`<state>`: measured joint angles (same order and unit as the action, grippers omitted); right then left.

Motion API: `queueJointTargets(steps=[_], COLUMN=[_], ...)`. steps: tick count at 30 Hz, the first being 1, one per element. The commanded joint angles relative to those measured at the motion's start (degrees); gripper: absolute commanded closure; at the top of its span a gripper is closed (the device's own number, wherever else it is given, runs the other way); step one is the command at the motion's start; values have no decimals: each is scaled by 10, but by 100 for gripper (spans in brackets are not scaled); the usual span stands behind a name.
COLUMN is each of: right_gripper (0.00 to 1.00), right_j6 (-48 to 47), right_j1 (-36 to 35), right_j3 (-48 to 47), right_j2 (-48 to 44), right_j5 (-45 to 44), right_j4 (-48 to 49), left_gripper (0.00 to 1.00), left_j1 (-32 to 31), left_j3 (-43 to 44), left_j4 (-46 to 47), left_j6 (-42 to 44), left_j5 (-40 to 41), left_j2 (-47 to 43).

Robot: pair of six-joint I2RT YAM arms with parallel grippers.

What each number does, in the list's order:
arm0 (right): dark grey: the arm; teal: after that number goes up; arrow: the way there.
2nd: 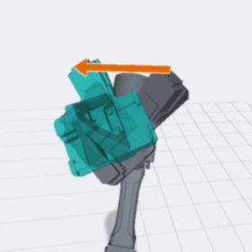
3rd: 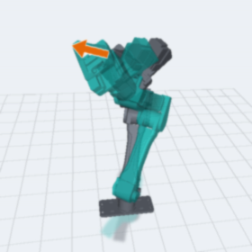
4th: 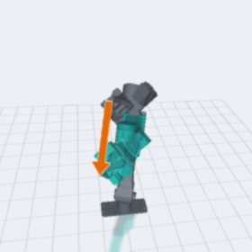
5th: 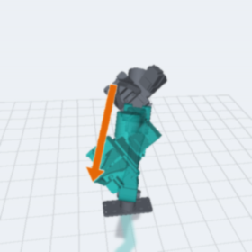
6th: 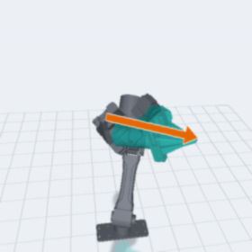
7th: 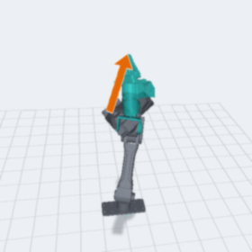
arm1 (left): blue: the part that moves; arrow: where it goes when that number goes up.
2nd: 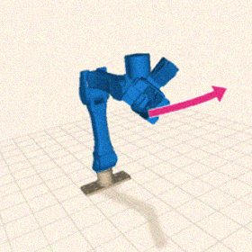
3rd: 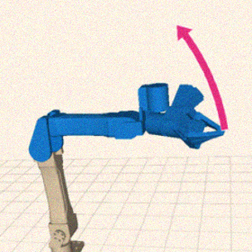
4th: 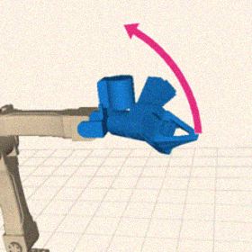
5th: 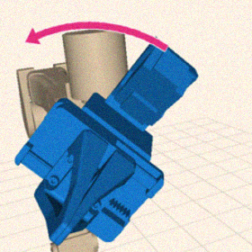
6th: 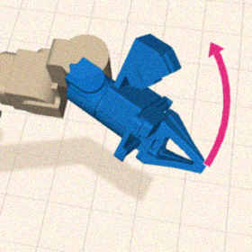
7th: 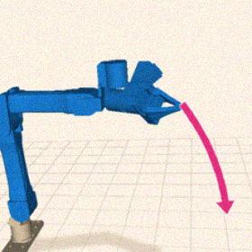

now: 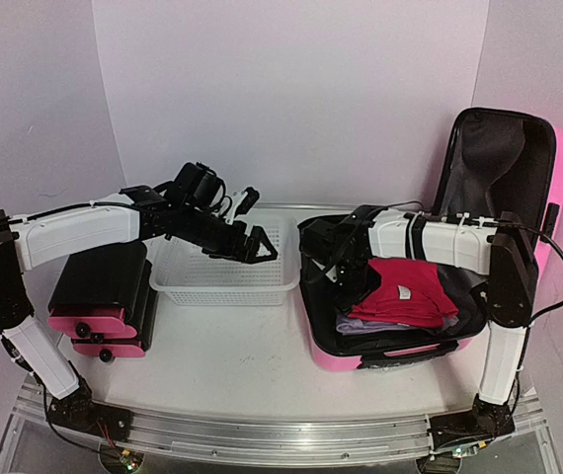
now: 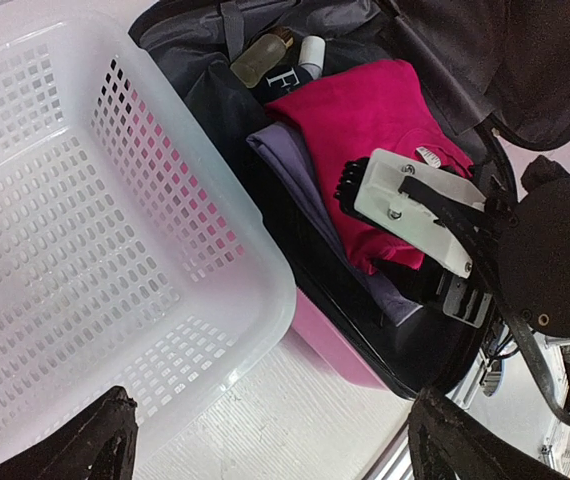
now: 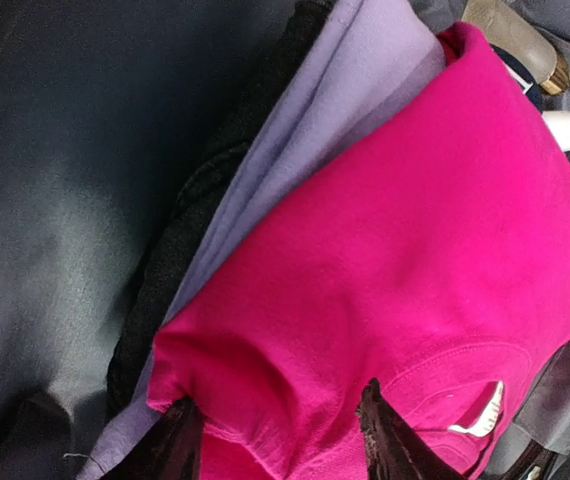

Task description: Open, take out, and arrange the luggage

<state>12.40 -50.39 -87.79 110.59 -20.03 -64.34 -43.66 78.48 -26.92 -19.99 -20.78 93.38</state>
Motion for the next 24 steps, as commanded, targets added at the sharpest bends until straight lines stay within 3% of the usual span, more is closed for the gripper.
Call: queueJointTargets(steps=[1,5,13,24], right_gripper=[39,38,35,41], right_j6=[15,25,-17,-34], right_j1=[1,2,1,2], right_j3=[9,25,37,19], right_j2=[-26,-59,-89,-27], right_j5=[-20,-37,60,57], right_j4=[-5,-4,-6,-2], left_gripper=[6,6,6,6], left_j1=[2,2,2,2], left_j3=[6,6,10,4], left_j4=[21,21,22,23], left_j6=[-3,-2,-3,-2], left_j5=[-3,-1,-7,-11], left_j2=[-24,-24,-19,-25])
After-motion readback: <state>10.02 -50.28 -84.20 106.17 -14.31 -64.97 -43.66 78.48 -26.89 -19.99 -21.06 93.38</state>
